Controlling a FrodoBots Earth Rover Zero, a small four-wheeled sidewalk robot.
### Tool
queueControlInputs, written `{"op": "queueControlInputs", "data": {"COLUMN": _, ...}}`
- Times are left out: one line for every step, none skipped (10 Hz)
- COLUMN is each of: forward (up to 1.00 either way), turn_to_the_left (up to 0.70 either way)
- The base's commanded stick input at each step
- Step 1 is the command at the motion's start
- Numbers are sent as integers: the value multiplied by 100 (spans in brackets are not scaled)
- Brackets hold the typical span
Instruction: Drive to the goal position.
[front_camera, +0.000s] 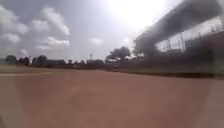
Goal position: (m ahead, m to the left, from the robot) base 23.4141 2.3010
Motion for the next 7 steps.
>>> {"op": "queueControlInputs", "data": {"forward": 70, "turn_to_the_left": 0}}
{"op": "queueControlInputs", "data": {"forward": 70, "turn_to_the_left": 0}}
{"op": "queueControlInputs", "data": {"forward": 70, "turn_to_the_left": 0}}
{"op": "queueControlInputs", "data": {"forward": 70, "turn_to_the_left": 0}}
{"op": "queueControlInputs", "data": {"forward": 70, "turn_to_the_left": 0}}
{"op": "queueControlInputs", "data": {"forward": 70, "turn_to_the_left": 0}}
{"op": "queueControlInputs", "data": {"forward": 70, "turn_to_the_left": 0}}
